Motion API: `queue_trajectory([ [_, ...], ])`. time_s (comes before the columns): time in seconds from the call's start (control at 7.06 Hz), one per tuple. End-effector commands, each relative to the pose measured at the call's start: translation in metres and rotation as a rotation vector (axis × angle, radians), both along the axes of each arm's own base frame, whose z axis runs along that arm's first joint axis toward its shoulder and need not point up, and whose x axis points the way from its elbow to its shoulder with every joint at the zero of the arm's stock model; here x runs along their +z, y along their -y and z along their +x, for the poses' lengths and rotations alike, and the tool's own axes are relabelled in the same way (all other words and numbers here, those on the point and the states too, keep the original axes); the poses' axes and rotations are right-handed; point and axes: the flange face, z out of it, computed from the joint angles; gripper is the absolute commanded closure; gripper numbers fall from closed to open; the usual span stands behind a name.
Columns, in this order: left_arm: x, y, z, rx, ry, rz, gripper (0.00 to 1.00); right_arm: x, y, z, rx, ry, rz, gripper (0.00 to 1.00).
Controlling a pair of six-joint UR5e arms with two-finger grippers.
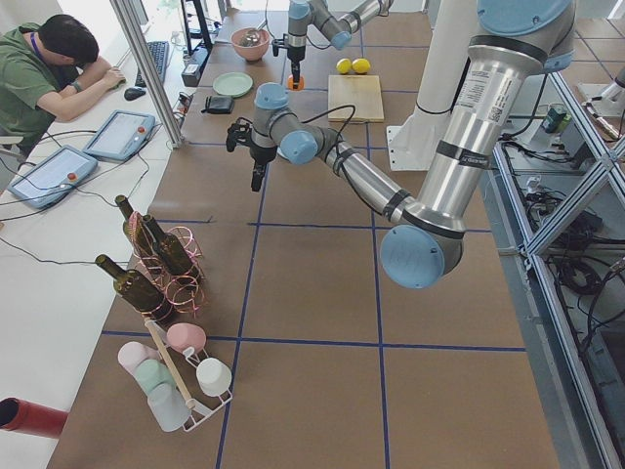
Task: Pick orange to plate
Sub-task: 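Carry the orange with the right gripper over the light blue plate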
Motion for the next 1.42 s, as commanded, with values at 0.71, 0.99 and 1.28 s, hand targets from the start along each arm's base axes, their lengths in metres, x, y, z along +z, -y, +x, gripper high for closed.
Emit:
queue_trajectory([
  [0.71,0.112,0.011,-0.144,0.091,0.170,0.052,0.00,-0.132,-0.013,-0.186,0.007,-0.015,0.021,1.00],
  [0.99,0.127,0.016,-0.158,0.070,0.180,0.017,0.00,-0.128,-0.021,-0.211,-0.006,-0.036,0.032,1.00],
  [1.28,0.129,0.017,-0.160,0.069,0.182,0.015,0.00,-0.121,-0.017,-0.233,-0.004,-0.042,0.041,1.00],
])
